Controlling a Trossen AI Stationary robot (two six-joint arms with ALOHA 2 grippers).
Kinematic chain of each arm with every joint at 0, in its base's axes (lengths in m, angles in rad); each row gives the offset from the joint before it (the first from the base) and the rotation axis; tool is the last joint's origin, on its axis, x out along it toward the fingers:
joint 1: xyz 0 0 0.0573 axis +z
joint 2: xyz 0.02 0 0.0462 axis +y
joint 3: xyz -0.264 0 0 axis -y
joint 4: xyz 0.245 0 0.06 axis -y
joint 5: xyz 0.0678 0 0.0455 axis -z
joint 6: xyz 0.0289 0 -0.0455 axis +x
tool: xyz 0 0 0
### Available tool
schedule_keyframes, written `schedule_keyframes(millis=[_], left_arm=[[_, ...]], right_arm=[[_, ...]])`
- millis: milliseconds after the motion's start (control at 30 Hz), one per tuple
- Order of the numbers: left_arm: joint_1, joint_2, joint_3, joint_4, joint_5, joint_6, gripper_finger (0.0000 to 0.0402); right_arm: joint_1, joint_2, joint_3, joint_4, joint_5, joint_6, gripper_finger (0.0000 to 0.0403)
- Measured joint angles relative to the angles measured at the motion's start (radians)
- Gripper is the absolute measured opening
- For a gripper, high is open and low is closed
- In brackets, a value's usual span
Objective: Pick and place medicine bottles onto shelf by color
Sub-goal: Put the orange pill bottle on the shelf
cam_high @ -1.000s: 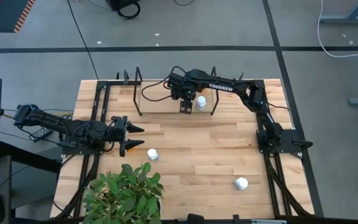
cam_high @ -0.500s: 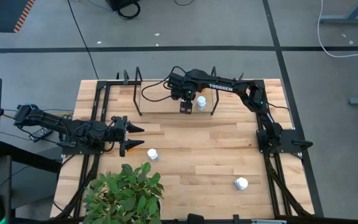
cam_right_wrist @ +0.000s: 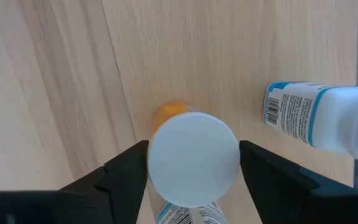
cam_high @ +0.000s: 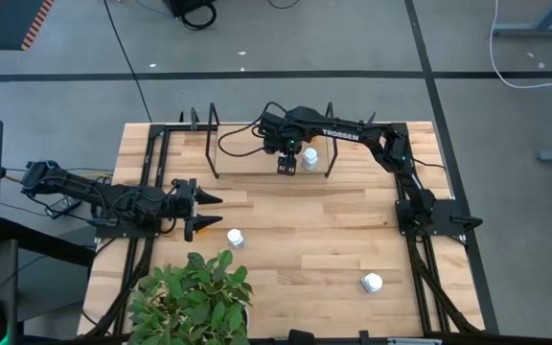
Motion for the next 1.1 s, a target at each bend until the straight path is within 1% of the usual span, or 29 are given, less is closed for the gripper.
schedule_keyframes(millis=[367,533,667,767,833,900,1000,1100], left_arm=[[0.000,0.000,0.000,0.000,0.000,0.001,0.0286],[0.000,0.000,0.000,0.000,0.000,0.000,0.0286],[0.000,0.000,0.000,0.000,0.000,-0.001,0.0286],[0.000,0.000,0.000,0.001,0.000,-0.002,0.0286],[0.000,0.000,0.000,0.001,0.000,-0.006,0.0286],[0.000,0.000,0.000,0.001,0.000,-0.007,0.0286],[0.000,0.000,0.000,0.001,0.000,-0.008,0.0286],[0.000,0.000,0.000,0.001,0.000,-0.006,0.0286]], right_arm=[[0.005,-0.011,0.001,-0.074,0.001,0.008,0.0255],[0.014,-0.079,0.002,-0.064,0.005,0.008,0.0255],[0.021,-0.145,0.003,0.000,-0.004,0.024,0.0255],[0.028,-0.167,0.005,0.024,-0.010,0.026,0.0249],[0.030,-0.157,0.002,0.018,-0.010,0.024,0.0233],[0.029,-0.133,-0.003,0.018,-0.010,0.013,0.0209],[0.028,-0.087,-0.006,0.019,-0.008,-0.019,0.0160],[0.021,-0.068,-0.006,0.030,-0.008,-0.047,0.0101]])
